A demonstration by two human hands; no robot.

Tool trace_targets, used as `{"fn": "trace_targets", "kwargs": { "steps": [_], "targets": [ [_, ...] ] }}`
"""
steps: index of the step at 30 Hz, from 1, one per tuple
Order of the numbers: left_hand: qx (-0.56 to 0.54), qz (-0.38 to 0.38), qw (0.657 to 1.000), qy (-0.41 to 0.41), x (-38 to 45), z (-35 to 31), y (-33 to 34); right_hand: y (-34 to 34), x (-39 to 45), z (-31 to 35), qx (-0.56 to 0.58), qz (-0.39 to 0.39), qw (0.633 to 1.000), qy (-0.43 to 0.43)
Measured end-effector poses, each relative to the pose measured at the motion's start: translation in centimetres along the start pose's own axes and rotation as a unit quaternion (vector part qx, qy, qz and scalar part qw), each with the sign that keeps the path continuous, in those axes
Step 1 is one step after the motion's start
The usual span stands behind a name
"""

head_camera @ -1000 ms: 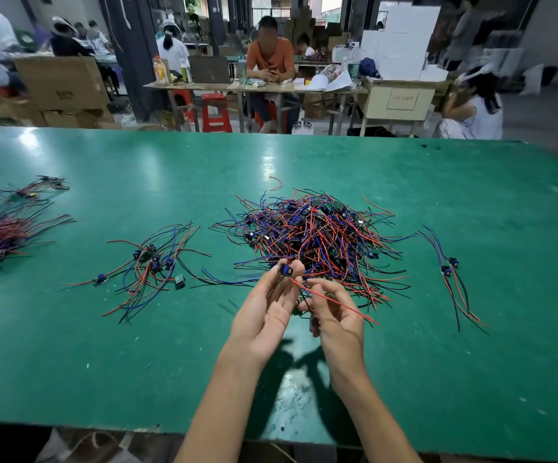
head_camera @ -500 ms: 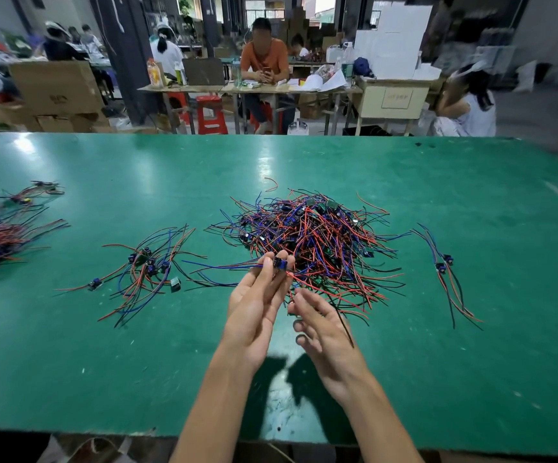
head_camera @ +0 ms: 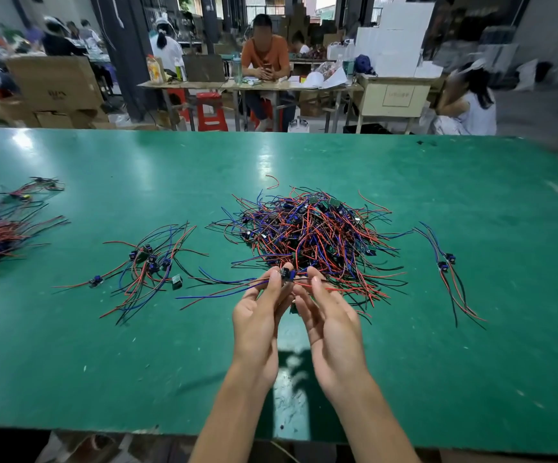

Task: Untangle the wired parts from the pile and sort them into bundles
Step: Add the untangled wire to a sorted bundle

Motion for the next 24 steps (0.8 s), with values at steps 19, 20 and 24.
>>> {"fn": "trace_targets", "kwargs": {
  "steps": [19, 20, 24],
  "targets": [
    [0.378, 0.263, 0.887, -0.028, 0.2, -1.3, 0.6, 0.0, 3.1, 5.4, -0.412, 0.24, 0.877, -0.056],
    [0.365, 0.262, 0.893, -0.028, 0.1, -1.1, 0.7, 0.0, 3.2, 5.5, -0.425, 0.235, 0.87, -0.085],
    [0.36, 0.23, 0.903, -0.038, 0.0, -0.5, 0.1, -0.5, 3.6, 5.2, -0.448, 0.223, 0.852, -0.153]
  ]
}}
Point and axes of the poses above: each hand's wrist, its own x-axis towards the middle knuckle, its own y-axis out of the palm, z = x × y, the point moved 6 cm from there along x, towards the middle knuckle, and after that the axes turned 10 degrees about -z, right-handed, at the moved point
